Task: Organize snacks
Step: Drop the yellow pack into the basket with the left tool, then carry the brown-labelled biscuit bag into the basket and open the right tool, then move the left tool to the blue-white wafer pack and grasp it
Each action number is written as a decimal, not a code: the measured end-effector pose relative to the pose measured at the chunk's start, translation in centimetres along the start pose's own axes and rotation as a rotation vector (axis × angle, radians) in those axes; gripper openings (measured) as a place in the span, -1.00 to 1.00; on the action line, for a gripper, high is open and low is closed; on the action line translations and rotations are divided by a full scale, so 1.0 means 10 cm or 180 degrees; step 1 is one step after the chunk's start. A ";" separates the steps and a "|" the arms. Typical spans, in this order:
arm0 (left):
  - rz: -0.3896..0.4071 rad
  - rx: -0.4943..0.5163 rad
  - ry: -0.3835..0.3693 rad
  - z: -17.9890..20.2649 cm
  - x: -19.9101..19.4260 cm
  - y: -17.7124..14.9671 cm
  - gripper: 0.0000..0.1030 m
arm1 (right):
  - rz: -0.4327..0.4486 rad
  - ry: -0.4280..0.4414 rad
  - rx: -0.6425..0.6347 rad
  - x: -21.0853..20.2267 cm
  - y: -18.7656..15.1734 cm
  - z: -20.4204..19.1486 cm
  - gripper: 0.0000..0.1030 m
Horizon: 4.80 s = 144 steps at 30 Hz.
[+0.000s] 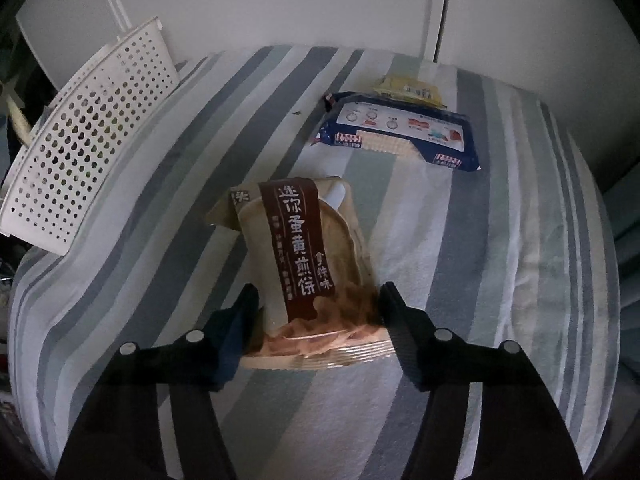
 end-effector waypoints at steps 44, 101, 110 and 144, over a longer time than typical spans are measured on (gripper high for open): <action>0.0876 -0.0301 0.0499 -0.38 -0.18 -0.29 0.84 | -0.0074 -0.0226 -0.0167 0.02 0.10 -0.71 0.01; 0.1029 -0.0202 0.0741 -0.48 -0.27 -0.26 0.94 | 0.0711 0.1129 -0.0089 -0.83 0.67 -2.02 0.58; 0.0896 0.0219 0.0668 -0.14 -0.12 -0.31 0.94 | 0.0702 0.0697 0.0335 -0.65 0.62 -1.33 0.71; -0.0535 0.1989 -0.0344 2.35 1.53 -0.77 0.94 | 0.0732 0.0320 0.1796 -0.39 -0.09 1.28 0.71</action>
Point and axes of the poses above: each gripper's, at about its wrist camera, not at the fingertips, and x roughly the way its jaws point, z to its right, y to its top, the point moved 6 cm from there along x, roughly the way its jaws point, and after that the axes turned 10 degrees about -z, right-handed, at the moved point
